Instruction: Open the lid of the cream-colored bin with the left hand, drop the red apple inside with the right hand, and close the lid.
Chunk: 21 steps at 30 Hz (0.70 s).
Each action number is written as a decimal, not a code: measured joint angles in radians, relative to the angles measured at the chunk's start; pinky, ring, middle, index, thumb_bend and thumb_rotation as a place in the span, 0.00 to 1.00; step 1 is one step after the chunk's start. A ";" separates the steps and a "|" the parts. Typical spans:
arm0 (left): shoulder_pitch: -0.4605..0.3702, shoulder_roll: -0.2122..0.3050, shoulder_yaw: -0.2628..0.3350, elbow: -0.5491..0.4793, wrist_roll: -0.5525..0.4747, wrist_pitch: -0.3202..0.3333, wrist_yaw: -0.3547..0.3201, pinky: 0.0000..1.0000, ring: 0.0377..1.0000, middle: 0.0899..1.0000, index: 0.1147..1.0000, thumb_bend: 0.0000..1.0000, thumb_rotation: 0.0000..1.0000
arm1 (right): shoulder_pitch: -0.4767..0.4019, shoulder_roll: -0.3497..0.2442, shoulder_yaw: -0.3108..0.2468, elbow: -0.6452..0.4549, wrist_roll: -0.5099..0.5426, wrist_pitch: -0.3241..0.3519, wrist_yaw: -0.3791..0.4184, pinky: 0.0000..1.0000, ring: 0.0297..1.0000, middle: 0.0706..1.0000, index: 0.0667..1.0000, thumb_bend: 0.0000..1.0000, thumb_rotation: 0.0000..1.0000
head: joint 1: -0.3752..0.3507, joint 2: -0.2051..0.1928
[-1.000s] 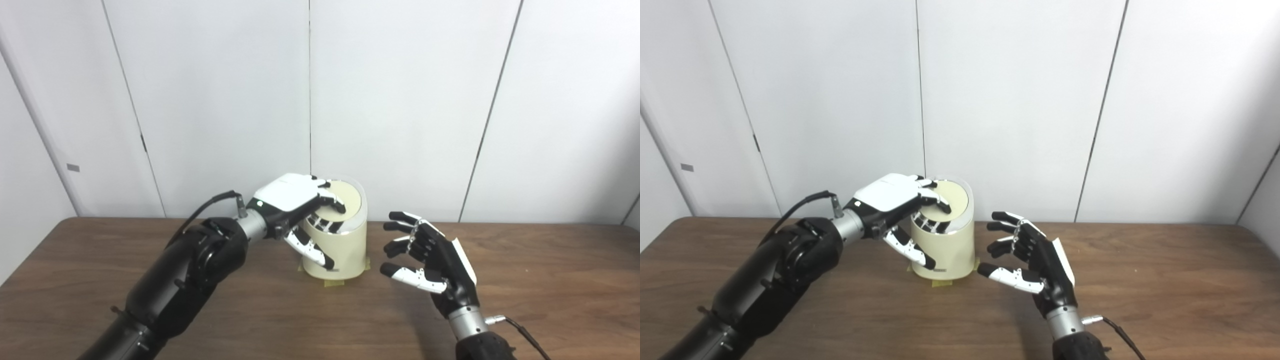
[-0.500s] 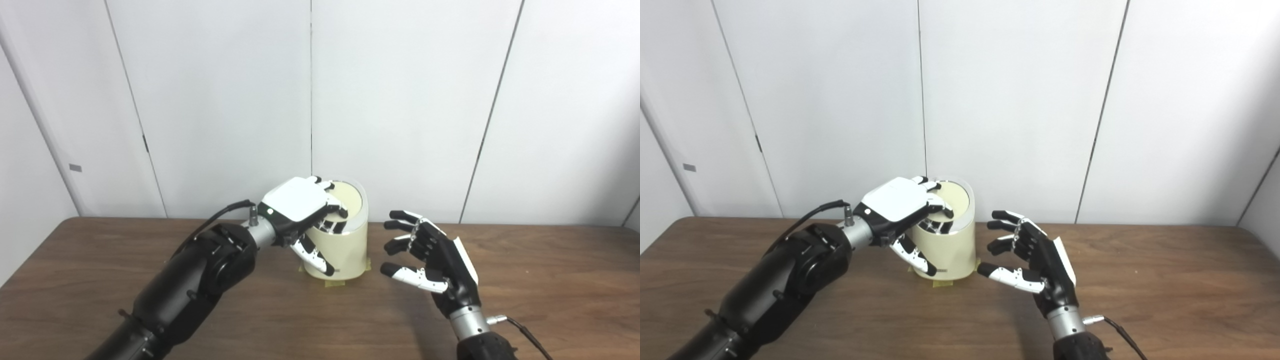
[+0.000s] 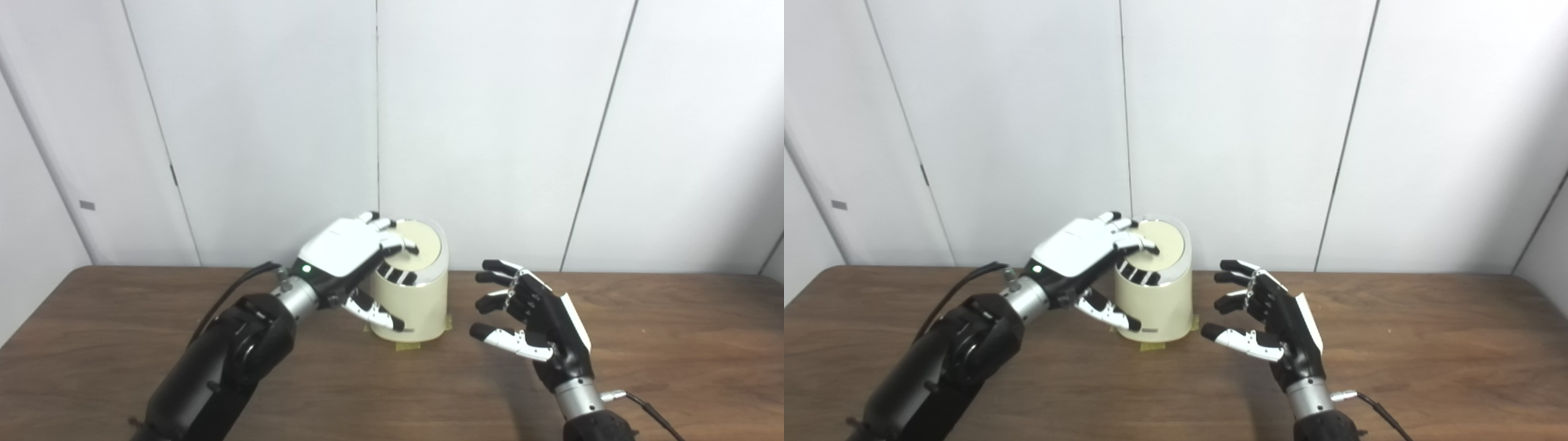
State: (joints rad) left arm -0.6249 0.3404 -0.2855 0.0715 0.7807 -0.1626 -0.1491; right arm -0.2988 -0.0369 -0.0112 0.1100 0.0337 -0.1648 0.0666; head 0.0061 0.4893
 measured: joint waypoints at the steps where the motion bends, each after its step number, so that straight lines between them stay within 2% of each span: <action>1: 0.004 -0.009 0.021 0.000 -0.018 -0.004 0.022 0.88 0.93 0.88 0.87 0.80 0.36 | 0.000 0.001 0.000 0.000 0.000 0.000 0.000 0.54 0.52 0.66 0.69 0.82 0.23 | -0.002 0.002; 2: 0.007 -0.017 0.048 -0.001 -0.046 -0.006 0.034 0.78 0.90 0.87 0.86 0.79 0.34 | 0.000 0.002 0.000 0.000 0.000 0.000 0.000 0.54 0.52 0.66 0.69 0.82 0.23 | -0.002 0.002; 3: 0.012 -0.028 0.075 -0.004 -0.082 -0.004 0.039 0.73 0.88 0.86 0.84 0.79 0.33 | 0.000 0.003 0.000 0.000 0.001 0.000 0.000 0.53 0.52 0.66 0.69 0.82 0.23 | -0.002 0.003; 7: 0.061 -0.076 0.170 -0.026 -0.293 0.035 0.021 0.74 0.85 0.82 0.81 0.79 0.29 | 0.001 0.002 -0.004 0.000 0.003 0.000 0.000 0.51 0.51 0.66 0.69 0.82 0.23 | 0.000 0.006; 10: 0.147 -0.124 0.242 -0.023 -0.471 0.058 0.017 0.62 0.76 0.77 0.78 0.76 0.23 | 0.002 0.001 -0.010 0.000 0.006 0.001 0.000 0.51 0.51 0.66 0.68 0.82 0.22 | -0.002 0.008; 13: 0.241 -0.168 0.292 0.024 -0.610 0.063 0.017 0.58 0.67 0.71 0.74 0.74 0.22 | 0.003 0.000 -0.015 0.000 0.011 0.001 -0.002 0.51 0.51 0.66 0.68 0.82 0.22 | -0.002 0.012; 16: 0.322 -0.184 0.312 0.046 -0.684 0.062 0.017 0.57 0.64 0.69 0.73 0.70 0.23 | 0.004 0.000 -0.017 0.000 0.013 0.001 -0.008 0.51 0.51 0.65 0.68 0.81 0.20 | -0.002 0.012; 18: 0.348 -0.182 0.330 0.054 -0.727 0.062 0.014 0.50 0.60 0.67 0.72 0.71 0.26 | 0.005 0.001 -0.018 -0.001 0.014 0.002 -0.011 0.50 0.51 0.65 0.67 0.81 0.20 | -0.006 0.017; 21: 0.362 -0.170 0.350 0.054 -0.772 0.053 0.011 0.48 0.59 0.66 0.71 0.68 0.24 | 0.008 0.001 -0.018 -0.007 0.019 0.007 -0.012 0.53 0.52 0.64 0.67 0.81 0.19 | -0.006 0.017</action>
State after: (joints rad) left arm -0.2629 0.1708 0.0641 0.1252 0.0085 -0.1096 -0.1380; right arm -0.2905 -0.0357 -0.0294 0.1032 0.0523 -0.1574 0.0550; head 0.0000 0.5062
